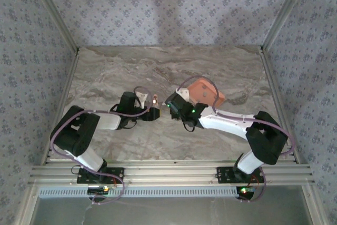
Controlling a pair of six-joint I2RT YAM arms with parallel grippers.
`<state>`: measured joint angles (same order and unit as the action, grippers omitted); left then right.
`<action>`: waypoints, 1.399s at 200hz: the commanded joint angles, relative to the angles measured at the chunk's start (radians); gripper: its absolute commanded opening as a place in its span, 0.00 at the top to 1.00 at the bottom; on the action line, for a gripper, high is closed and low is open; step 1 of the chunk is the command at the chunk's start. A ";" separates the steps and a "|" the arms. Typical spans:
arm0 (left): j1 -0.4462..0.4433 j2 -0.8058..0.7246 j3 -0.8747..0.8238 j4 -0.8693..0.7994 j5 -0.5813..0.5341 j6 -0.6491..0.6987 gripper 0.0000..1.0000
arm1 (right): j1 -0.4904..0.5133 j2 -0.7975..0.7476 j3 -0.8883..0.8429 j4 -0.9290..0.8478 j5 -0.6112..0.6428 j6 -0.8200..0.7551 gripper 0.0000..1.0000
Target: Load the staples into the stapler
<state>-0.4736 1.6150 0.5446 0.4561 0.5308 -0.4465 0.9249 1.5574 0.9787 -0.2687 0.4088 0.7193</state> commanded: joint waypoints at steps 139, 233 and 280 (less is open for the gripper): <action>0.001 -0.068 -0.040 0.054 -0.015 -0.023 0.34 | 0.011 0.079 0.099 0.004 -0.008 -0.029 0.85; 0.095 -0.470 -0.251 -0.090 -0.325 -0.024 0.26 | 0.035 0.277 0.298 -0.032 -0.061 -0.050 0.85; 0.120 -0.601 -0.317 -0.147 -0.399 -0.018 0.21 | 0.041 0.362 0.384 -0.077 -0.086 -0.047 0.85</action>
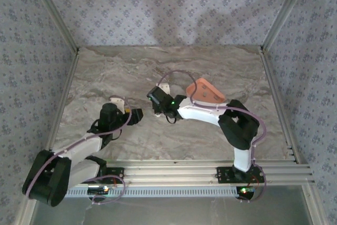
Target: Load the staples into the stapler
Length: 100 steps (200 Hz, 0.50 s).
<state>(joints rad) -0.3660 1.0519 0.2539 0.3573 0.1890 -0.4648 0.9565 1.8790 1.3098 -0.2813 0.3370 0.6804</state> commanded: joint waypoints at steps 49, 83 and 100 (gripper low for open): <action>0.022 -0.052 -0.044 -0.050 -0.054 0.006 0.20 | 0.011 0.102 0.105 -0.094 -0.028 -0.005 0.85; 0.027 -0.053 -0.048 -0.051 -0.053 0.014 0.20 | 0.012 0.135 0.128 -0.103 -0.042 -0.003 0.85; 0.030 -0.055 -0.051 -0.051 -0.053 0.015 0.20 | 0.012 0.145 0.134 -0.110 -0.045 -0.001 0.85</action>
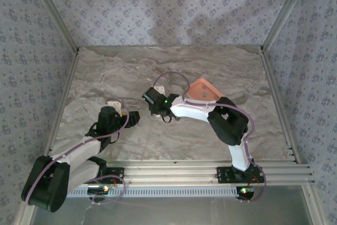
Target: Load the staples into the stapler
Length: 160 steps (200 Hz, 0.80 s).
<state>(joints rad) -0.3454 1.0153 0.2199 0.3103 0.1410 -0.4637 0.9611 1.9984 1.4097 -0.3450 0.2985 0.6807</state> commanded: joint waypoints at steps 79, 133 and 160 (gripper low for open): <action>0.017 -0.024 -0.019 0.001 -0.002 0.023 0.20 | 0.008 0.048 0.043 -0.074 -0.015 0.005 0.85; 0.018 -0.026 -0.019 -0.003 -0.002 0.031 0.20 | 0.007 0.050 0.042 -0.097 -0.007 0.015 0.85; 0.019 -0.025 -0.019 -0.004 -0.003 0.036 0.20 | 0.008 0.054 0.043 -0.113 -0.013 0.017 0.85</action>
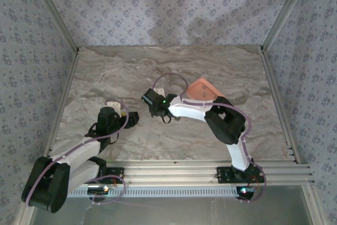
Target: Load the staples into the stapler
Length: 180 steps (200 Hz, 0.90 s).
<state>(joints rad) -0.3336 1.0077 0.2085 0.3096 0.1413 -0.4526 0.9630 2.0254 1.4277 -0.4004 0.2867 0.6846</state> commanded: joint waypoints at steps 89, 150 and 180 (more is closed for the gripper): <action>0.008 -0.017 -0.004 -0.004 -0.003 0.035 0.20 | 0.003 0.047 0.045 -0.112 -0.021 0.023 0.85; 0.008 -0.014 -0.001 -0.004 -0.001 0.038 0.20 | 0.003 0.066 0.069 -0.153 -0.009 0.039 0.85; 0.008 -0.014 -0.002 -0.003 -0.002 0.039 0.20 | 0.002 0.070 0.077 -0.170 0.006 0.047 0.85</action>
<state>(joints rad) -0.3328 1.0077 0.2085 0.3096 0.1413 -0.4301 0.9627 2.0628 1.4902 -0.4774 0.2771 0.7013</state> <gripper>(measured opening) 0.804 0.153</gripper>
